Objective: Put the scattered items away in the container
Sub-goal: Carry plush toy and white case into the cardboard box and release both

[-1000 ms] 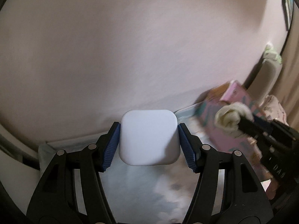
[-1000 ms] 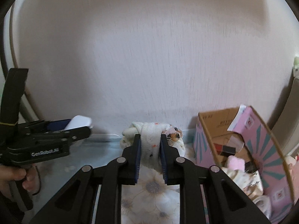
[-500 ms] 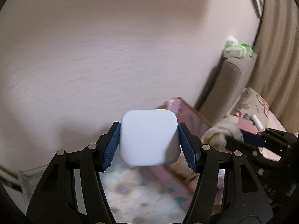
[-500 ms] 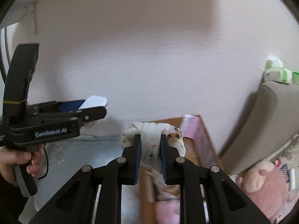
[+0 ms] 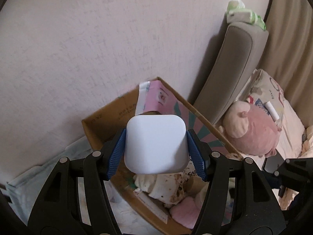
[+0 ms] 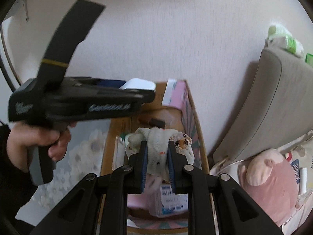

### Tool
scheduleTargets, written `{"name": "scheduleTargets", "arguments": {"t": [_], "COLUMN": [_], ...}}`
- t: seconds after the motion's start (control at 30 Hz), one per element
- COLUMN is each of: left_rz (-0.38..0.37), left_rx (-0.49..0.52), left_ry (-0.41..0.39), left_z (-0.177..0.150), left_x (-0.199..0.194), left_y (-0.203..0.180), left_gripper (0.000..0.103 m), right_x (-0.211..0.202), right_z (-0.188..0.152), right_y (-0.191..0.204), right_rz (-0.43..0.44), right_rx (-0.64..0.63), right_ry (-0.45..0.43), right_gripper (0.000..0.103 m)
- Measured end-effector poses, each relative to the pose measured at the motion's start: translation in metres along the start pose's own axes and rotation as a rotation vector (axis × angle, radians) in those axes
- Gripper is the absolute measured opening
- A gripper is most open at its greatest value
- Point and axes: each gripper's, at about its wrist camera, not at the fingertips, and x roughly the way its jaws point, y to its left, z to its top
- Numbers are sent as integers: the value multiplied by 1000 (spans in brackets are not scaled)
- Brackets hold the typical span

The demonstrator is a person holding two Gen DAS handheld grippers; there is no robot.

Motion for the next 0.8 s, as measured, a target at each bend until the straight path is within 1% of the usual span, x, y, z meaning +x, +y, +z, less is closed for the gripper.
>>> {"name": "scheduleTargets", "arguments": {"t": [0.1,0.17,0.2,0.23,0.27,0.3,0.33,0.37,0.47,0.57,0.8], "left_rz": [14,39,47,58,65,64,57,56,80,75,61], "left_rx": [3,-4,-10,-22,-28,-31,-32,-30,-13,-12,-6], "left_ry": [16,34,44,78,99,100,91,84,82,80,69], "left_z": [2,4,4,5,7,6,6,5,6,6,3], "left_x": [10,13,12,16,19,17,16,12,7,0,-18], "left_y": [-6,-5,-3,-2,-2,-1,-2,-2,-6,-5,-2], "left_gripper": [59,60,65,77,103,103,103,103,103,103,103], "right_x": [5,9,11,6,8,9,10,14,16,13,6], "right_z": [-5,-3,-2,-3,-2,1,1,0,-2,-2,2], "right_y": [-4,-4,-5,-5,-5,-7,-9,-11,-11,-6,-1], "right_rz": [14,17,11,4,1,0,1,7,19,-6,-19], "right_rx": [-2,-7,-11,-10,-7,0,9,21,27,12,14], "right_ry": [18,21,25,30,47,63,85,108,123,124,120], "right_gripper": [17,17,18,23,34,43,64,70,70,70,70]}}
